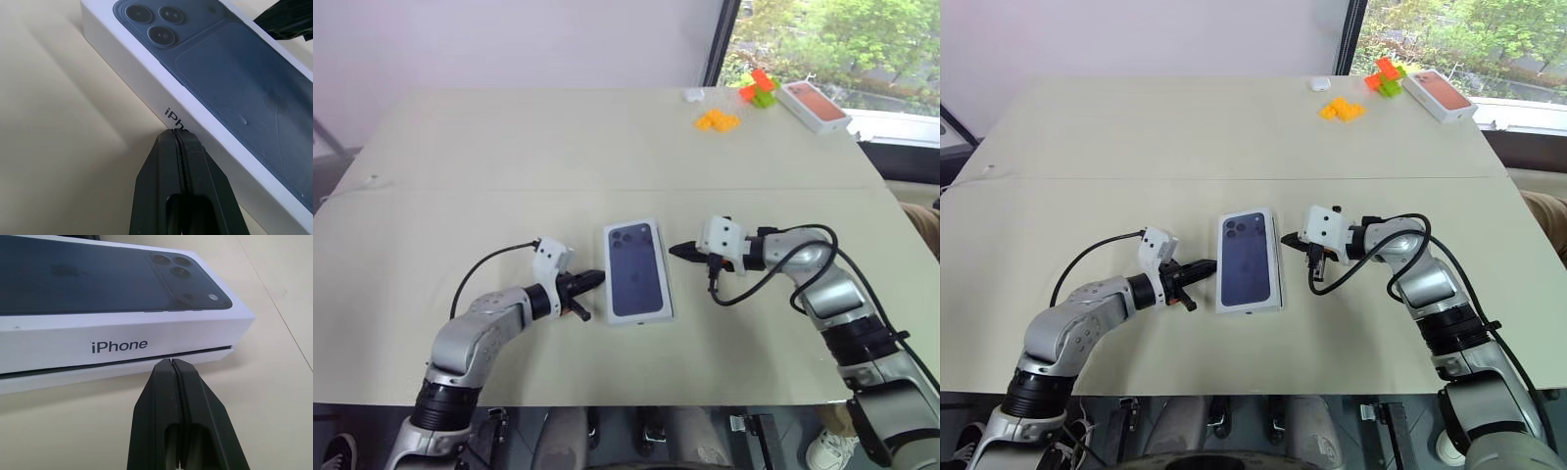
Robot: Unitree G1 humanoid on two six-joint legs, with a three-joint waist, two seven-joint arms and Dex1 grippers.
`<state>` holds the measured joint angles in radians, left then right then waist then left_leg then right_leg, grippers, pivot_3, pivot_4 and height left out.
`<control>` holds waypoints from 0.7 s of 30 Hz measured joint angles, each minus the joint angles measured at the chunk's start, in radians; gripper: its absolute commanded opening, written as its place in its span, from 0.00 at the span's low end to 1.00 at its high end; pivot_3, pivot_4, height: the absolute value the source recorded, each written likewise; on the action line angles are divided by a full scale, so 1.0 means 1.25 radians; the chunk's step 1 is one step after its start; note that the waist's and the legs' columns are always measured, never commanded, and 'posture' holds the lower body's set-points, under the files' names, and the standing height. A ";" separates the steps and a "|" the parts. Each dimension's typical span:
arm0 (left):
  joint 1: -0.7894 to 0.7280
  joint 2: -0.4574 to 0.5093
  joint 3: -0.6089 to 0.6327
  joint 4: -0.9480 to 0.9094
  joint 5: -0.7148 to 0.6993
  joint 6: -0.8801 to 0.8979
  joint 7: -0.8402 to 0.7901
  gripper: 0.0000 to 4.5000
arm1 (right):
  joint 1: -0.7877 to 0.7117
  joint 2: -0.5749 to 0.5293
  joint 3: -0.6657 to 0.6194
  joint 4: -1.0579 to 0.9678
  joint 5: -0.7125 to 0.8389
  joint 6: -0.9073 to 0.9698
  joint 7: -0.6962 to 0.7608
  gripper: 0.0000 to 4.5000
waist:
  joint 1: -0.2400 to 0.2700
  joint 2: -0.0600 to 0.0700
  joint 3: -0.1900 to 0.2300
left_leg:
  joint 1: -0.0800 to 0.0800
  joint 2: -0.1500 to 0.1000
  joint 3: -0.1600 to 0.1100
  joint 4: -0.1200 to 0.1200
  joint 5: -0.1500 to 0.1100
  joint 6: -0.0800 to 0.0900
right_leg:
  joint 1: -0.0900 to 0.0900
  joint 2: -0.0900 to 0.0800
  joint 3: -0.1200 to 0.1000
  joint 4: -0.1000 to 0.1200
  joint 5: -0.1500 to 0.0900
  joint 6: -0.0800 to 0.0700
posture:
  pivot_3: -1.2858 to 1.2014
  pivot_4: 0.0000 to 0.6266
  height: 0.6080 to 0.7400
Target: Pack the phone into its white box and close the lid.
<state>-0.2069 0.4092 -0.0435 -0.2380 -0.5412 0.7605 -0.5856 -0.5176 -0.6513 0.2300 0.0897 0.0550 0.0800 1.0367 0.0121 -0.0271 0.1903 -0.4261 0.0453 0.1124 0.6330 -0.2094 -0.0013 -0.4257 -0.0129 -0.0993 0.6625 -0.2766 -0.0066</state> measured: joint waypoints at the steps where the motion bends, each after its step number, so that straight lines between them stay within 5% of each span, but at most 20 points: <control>1: -0.002 -0.001 0.000 0.000 0.000 0.000 0.000 0.00 | 0.000 0.000 0.000 0.001 -0.005 -0.002 0.000 0.01 | 0.000 0.000 0.000 | 0.000 0.000 0.000 0.000 0.000 0.000 | 0.000 0.000 0.000 0.000 0.000 0.000 | 0.52 0.24 0.98; 16: -0.038 -0.062 0.048 -0.014 -0.050 0.034 0.040 0.00 | 0.000 0.000 0.000 0.017 -0.038 -0.031 0.007 0.01 | 0.000 0.000 0.000 | 0.000 0.000 0.000 0.001 0.000 0.000 | 0.000 0.000 0.000 0.001 0.000 0.000 | 0.52 0.24 0.98; 21: -0.019 -0.014 0.048 -0.033 -0.045 0.033 0.033 0.00 | 0.000 0.000 0.001 0.021 -0.048 -0.040 0.007 0.01 | -0.002 0.000 0.000 | 0.001 0.000 0.000 0.001 0.000 0.000 | 0.000 0.000 0.000 0.002 0.000 0.000 | 0.52 0.24 0.98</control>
<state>-0.2305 0.3922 0.0161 -0.2786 -0.5976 0.8015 -0.5445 -0.5181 -0.6515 0.2309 0.1160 -0.0051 0.0305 1.0451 0.0097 -0.0270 0.1902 -0.4254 0.0453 0.1124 0.6338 -0.2090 -0.0019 -0.4255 -0.0128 -0.0993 0.6645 -0.2765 -0.0069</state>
